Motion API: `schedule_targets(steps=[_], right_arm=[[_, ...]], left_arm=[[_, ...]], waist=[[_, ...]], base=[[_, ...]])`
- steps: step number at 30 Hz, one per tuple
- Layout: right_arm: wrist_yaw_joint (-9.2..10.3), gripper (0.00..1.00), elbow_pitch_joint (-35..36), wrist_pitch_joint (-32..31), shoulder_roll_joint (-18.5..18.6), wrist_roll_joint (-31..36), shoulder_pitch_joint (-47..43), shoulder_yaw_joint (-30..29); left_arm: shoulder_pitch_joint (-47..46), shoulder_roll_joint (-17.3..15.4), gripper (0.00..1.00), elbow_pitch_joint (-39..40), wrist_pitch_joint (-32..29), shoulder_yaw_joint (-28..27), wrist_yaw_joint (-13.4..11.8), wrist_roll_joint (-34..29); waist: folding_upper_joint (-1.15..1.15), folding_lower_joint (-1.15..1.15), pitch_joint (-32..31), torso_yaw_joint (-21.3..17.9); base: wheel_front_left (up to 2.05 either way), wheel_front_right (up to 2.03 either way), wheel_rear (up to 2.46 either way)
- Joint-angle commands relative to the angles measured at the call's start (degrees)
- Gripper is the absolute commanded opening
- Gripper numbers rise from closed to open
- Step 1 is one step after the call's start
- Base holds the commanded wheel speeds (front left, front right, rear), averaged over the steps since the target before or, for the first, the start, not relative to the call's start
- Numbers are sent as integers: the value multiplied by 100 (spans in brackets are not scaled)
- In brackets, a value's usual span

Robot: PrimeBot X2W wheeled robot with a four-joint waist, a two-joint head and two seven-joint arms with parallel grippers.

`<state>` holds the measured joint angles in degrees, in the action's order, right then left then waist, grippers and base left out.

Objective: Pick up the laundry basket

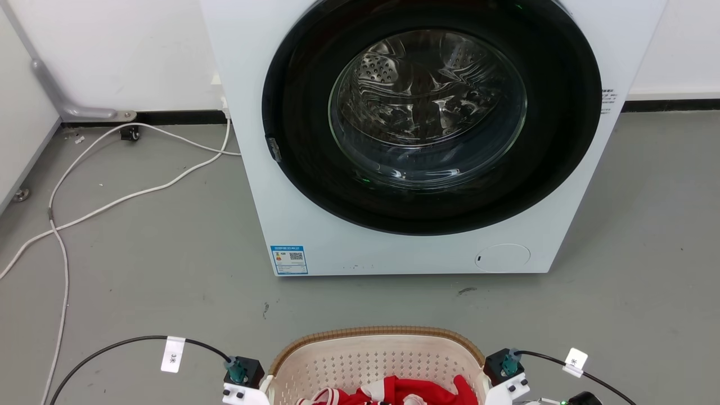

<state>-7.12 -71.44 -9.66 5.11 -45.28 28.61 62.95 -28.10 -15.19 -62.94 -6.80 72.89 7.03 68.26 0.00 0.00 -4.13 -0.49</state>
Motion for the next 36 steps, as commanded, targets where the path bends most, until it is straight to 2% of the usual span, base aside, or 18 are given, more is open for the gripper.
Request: schedule_targets(steps=[1, 36], right_arm=[[-66, 0, 42, 7, -19, -29, -9, 59], [-67, 0, -13, 10, 3, -732, 105, 723]], left_arm=[[49, 46, 0, 66, 19, 19, 71, -8], [52, 12, 0, 77, -5, 51, 70, 37]], waist=[[0, 0, 1, -1], [0, 0, 6, -14]], base=[[0, 0, 0], [0, 0, 0]])
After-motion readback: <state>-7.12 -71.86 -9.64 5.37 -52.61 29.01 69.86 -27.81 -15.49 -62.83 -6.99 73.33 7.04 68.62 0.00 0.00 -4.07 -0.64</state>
